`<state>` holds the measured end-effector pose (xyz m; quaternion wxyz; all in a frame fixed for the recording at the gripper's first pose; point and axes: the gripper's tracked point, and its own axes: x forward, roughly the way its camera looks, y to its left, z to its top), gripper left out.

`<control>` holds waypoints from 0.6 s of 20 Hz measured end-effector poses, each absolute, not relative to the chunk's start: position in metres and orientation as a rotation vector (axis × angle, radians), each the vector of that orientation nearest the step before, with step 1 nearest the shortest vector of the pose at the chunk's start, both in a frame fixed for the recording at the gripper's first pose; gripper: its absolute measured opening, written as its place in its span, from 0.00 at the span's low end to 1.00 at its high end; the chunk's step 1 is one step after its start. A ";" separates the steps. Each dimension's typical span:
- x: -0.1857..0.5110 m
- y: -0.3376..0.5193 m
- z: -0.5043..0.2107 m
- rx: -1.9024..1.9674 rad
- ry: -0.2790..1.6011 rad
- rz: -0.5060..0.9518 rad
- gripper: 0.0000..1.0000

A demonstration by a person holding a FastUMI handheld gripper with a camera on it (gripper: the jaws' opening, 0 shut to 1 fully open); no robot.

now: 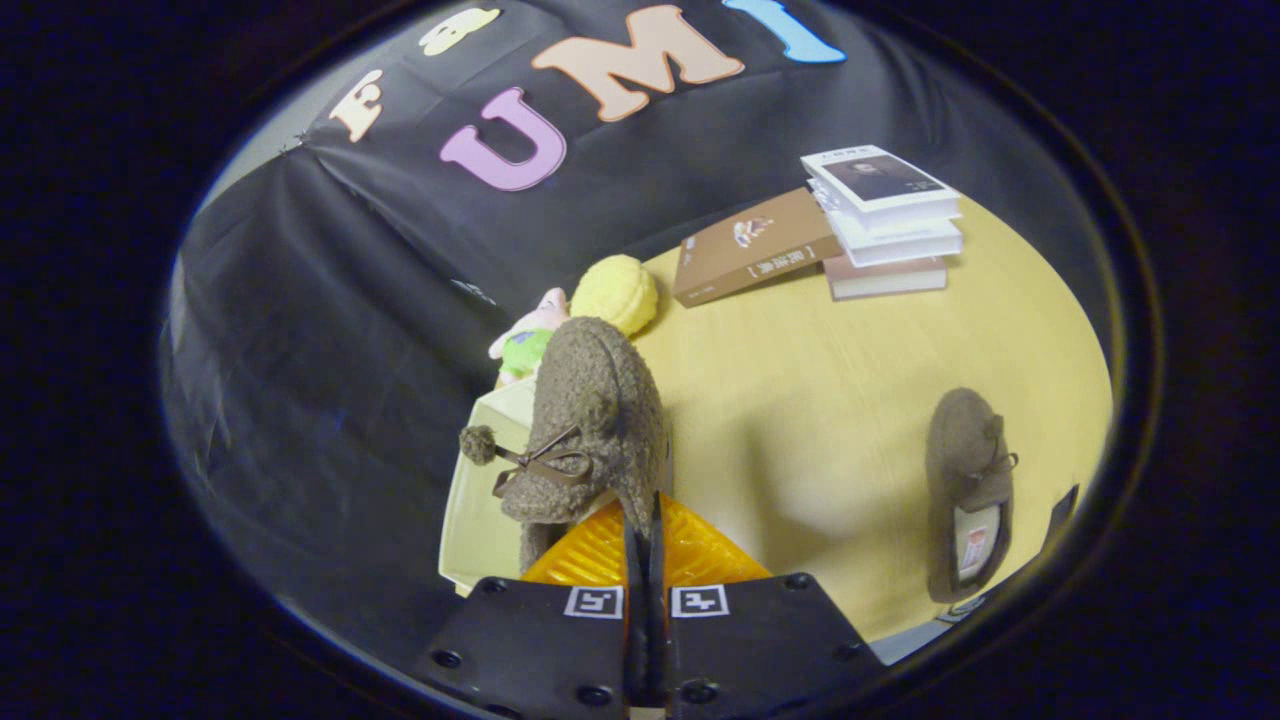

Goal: Open the storage box then place both shoes into the box .Put the left shoe in first, then the right shoe, with the right side of both shoes facing outward in a uniform manner.

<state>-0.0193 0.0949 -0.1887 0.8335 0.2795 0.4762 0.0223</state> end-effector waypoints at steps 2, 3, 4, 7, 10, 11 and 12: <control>-0.009 0.106 -0.174 0.591 0.984 0.054 0.04; -0.004 0.113 -0.169 0.595 0.974 0.064 0.04; 0.000 0.124 -0.164 0.608 0.969 0.075 0.04; 0.010 0.160 -0.158 0.642 0.976 0.112 0.04; 0.017 0.190 -0.169 0.660 0.996 0.119 0.04; 0.019 0.198 -0.176 0.666 1.004 0.110 0.04; 0.020 0.206 -0.184 0.672 1.022 0.101 0.04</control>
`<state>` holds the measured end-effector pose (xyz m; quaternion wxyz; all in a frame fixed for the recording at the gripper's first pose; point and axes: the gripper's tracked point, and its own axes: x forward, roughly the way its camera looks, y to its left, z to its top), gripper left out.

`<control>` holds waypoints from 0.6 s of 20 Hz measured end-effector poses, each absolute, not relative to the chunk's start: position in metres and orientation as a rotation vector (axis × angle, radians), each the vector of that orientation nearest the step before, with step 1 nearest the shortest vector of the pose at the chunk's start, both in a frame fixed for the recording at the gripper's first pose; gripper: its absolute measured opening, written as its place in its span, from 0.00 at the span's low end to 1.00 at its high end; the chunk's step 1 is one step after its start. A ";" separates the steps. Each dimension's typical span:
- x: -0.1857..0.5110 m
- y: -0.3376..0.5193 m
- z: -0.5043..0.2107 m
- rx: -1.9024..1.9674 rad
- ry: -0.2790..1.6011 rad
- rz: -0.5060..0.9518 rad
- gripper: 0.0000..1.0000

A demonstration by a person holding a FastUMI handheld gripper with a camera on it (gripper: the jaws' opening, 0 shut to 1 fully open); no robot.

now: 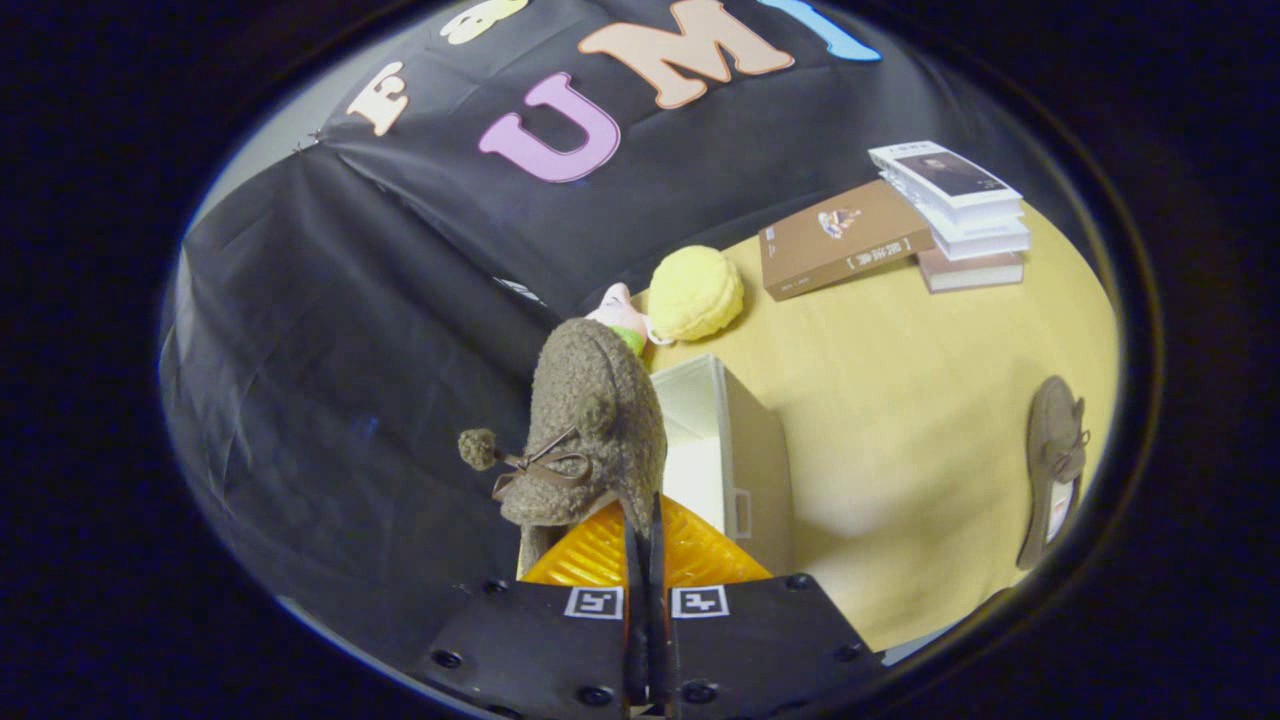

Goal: Open the storage box then place both shoes into the box .Put the left shoe in first, then the right shoe, with the right side of both shoes facing outward in a uniform manner.

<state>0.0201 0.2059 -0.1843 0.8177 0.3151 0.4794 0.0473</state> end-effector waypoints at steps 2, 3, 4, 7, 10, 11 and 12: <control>0.022 0.222 -0.201 0.675 1.055 0.083 0.04; 0.022 0.228 -0.210 0.673 1.069 0.074 0.04; 0.022 0.234 -0.219 0.667 1.081 0.065 0.04; 0.020 0.252 -0.245 0.637 1.126 0.040 0.04; 0.020 0.273 -0.270 0.629 1.175 0.022 0.04; 0.020 0.278 -0.278 0.622 1.189 0.020 0.04; 0.019 0.287 -0.285 0.613 1.205 0.018 0.04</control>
